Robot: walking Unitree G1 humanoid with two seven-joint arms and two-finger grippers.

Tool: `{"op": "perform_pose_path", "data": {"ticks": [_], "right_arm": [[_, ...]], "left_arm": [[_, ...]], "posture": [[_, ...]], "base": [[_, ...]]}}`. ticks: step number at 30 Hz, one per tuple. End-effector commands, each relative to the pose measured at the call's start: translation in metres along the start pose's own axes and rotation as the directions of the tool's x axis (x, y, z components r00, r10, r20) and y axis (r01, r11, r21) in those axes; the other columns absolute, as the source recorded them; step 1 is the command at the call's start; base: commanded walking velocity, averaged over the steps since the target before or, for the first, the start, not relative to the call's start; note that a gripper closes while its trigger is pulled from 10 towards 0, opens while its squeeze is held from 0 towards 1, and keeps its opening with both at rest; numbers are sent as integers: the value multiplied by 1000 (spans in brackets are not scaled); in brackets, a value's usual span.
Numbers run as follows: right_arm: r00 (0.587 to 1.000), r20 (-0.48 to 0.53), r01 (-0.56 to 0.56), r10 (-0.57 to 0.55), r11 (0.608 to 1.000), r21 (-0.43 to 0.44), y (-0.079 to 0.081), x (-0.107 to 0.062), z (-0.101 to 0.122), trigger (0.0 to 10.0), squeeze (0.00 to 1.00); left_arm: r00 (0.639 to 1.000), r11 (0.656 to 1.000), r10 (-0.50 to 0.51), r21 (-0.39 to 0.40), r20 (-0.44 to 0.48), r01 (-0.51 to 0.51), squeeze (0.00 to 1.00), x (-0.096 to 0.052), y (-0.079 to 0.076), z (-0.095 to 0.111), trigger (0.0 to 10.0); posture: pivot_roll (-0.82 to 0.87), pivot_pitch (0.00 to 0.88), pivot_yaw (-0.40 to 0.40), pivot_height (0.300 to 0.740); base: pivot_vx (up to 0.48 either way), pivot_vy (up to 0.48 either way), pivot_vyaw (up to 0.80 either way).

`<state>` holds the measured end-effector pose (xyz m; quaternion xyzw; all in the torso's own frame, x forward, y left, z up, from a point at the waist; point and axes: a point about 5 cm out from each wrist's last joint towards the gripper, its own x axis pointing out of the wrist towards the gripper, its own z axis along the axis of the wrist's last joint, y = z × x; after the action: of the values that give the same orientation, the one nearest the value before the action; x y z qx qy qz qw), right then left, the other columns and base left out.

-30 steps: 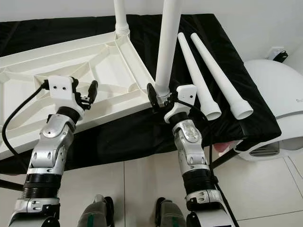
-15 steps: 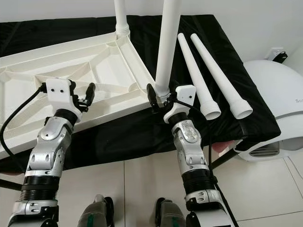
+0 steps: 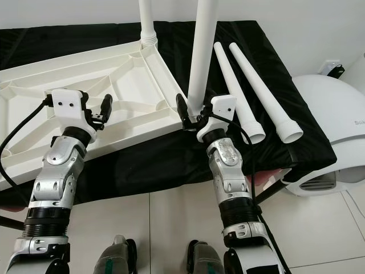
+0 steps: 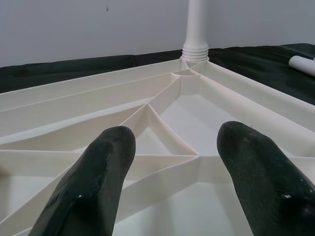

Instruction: Building children table

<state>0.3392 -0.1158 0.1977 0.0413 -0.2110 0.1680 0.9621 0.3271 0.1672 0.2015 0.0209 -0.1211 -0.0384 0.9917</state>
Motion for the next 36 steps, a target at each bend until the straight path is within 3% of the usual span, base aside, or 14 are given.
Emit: {"op": "perform_pose_path", "data": {"ticks": [1, 23, 36], "right_arm": [[1000, 0, -7, 7, 1000, -8, 0, 0, -1, 10000, 0], [999, -28, 22, -22, 1000, -21, -3, -5, -8, 10000, 0], [998, -41, 39, -40, 999, -33, -6, 3, -9, 10000, 0]], "left_arm": [[999, 998, 52, 18, -3, -52, 0, 0, 5, -1, 10000], [999, 999, 37, 12, -20, -37, 0, 0, 3, -5, 10000], [997, 998, 66, -18, -42, -67, 0, 6, 3, -9, 10000]], "posture": [[17, 87, -14, 740], [17, 98, 5, 740], [18, 60, 4, 740]], "base": [[0, 0, 0], [0, 0, 0], [0, 0, 0]]}}
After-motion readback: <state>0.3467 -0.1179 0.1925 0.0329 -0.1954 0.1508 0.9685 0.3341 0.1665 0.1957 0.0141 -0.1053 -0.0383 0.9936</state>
